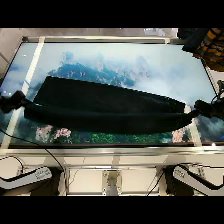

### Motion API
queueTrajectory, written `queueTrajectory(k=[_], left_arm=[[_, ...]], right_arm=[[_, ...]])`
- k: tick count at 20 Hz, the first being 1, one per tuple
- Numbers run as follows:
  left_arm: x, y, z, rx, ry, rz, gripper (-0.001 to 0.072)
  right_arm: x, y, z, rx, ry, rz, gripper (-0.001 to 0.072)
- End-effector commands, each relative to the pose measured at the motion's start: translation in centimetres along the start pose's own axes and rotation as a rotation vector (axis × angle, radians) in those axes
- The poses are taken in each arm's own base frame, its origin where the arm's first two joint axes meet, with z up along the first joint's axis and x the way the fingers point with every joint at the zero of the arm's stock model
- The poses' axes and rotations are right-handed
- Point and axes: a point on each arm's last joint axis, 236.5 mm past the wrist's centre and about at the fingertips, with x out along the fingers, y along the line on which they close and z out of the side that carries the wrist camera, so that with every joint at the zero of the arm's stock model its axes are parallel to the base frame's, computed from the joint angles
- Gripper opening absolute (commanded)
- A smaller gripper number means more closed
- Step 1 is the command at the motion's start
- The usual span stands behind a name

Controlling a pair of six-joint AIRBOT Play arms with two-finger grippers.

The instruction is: Fold the clothes and pants, and hang the long-sleeved shirts on hangers.

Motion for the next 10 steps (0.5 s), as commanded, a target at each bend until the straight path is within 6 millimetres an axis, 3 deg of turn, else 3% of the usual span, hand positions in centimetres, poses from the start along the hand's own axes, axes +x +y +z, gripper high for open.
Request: queueTrajectory(k=[1,3,5,10], left_arm=[[-1.0,-4.4,6.6,-0.003,-0.219,-0.072,0.0011],[-1.6,-5.7,9.7,-0.037,-0.286,-0.093,0.0011],[-0.6,-6.0,11.2,-0.077,-0.286,-0.106,0.0011],[6.6,-7.2,10.7,-0.089,-0.220,-0.123,0.0012]], right_arm=[[0.3,0.3,2.9,0.073,-0.114,0.018,0.0009],[0.5,0.1,4.2,0.119,-0.155,0.018,0.0009],[1.7,0.8,4.7,0.156,-0.147,0.054,0.0009],[5.5,4.3,7.3,0.272,-0.159,0.222,0.0010]])
